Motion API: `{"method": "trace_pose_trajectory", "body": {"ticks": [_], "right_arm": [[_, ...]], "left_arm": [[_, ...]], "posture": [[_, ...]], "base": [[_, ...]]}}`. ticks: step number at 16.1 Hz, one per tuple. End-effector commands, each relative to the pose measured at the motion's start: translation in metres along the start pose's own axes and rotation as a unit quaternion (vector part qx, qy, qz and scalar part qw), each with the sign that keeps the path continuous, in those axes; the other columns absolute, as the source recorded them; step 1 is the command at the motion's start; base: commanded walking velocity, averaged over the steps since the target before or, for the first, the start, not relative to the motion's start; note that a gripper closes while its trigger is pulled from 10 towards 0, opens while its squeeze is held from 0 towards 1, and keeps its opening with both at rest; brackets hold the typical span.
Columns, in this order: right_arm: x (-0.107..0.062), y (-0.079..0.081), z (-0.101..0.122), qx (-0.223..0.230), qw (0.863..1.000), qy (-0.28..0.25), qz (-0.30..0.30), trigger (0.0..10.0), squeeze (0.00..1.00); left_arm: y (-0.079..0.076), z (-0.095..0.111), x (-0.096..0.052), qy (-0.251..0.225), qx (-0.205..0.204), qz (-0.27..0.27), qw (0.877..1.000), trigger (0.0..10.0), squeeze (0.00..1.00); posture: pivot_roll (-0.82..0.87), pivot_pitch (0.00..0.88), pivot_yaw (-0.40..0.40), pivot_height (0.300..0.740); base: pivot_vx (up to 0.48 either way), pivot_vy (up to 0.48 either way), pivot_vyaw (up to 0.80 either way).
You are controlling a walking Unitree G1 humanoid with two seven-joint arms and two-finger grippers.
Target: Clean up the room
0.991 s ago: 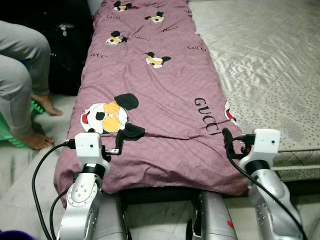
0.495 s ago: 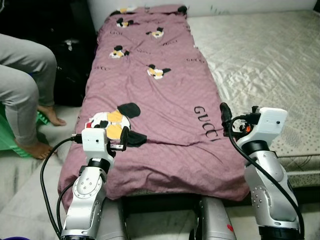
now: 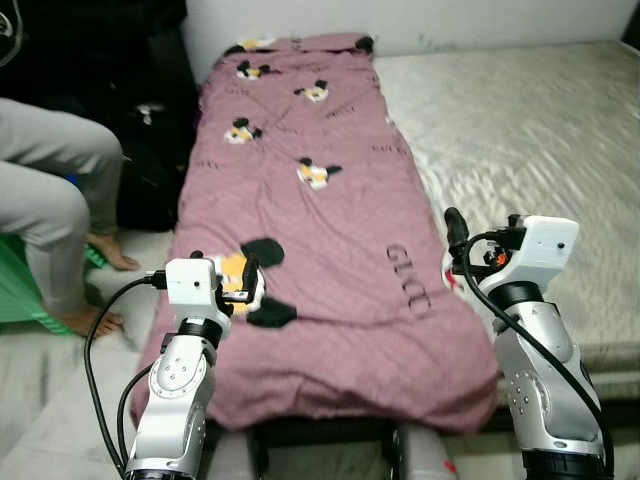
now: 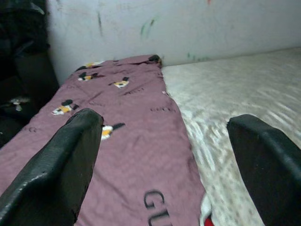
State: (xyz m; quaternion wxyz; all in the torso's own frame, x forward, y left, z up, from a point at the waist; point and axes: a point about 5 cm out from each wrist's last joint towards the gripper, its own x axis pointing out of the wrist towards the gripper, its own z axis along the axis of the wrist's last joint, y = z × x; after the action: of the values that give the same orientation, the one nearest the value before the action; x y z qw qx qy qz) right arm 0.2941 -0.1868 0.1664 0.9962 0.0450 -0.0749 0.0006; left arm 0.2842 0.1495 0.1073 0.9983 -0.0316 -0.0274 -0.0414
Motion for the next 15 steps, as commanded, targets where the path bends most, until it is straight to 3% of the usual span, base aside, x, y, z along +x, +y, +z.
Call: {"method": "trace_pose_trajectory", "body": {"ticks": [1,4,9,12,15], "right_arm": [[0.000,0.002,-0.001,-0.004,1.000,0.000,0.008,10.0,0.00],[-0.005,-0.002,-0.008,-0.007,1.000,0.016,0.007,10.0,0.00],[-0.004,0.000,-0.008,-0.005,1.000,0.014,0.007,10.0,0.00],[-0.005,0.004,-0.012,-0.005,1.000,0.021,0.018,10.0,0.00],[-0.003,0.009,-0.015,-0.011,0.999,0.029,0.032,10.0,0.00]], "left_arm": [[0.003,0.003,0.003,-0.006,0.007,0.003,1.000,10.0,0.00],[0.004,0.003,0.004,-0.009,0.009,0.003,1.000,10.0,0.00],[0.005,0.005,0.005,-0.015,0.012,0.002,1.000,10.0,0.00],[-0.005,0.019,0.005,-0.045,0.047,-0.039,0.997,10.0,0.00],[-0.001,0.021,0.008,-0.047,0.048,-0.024,0.997,10.0,0.00]], "posture": [[-0.04,0.006,0.049,0.708],[-0.05,0.006,0.045,0.740],[-0.04,0.005,0.045,0.740],[-0.04,0.004,0.045,0.740],[-0.04,0.004,0.040,0.740]], "base": [[0.000,0.000,0.00],[0.000,0.000,0.00],[0.000,0.000,0.00],[0.000,0.000,0.00],[0.000,0.000,0.00]]}}
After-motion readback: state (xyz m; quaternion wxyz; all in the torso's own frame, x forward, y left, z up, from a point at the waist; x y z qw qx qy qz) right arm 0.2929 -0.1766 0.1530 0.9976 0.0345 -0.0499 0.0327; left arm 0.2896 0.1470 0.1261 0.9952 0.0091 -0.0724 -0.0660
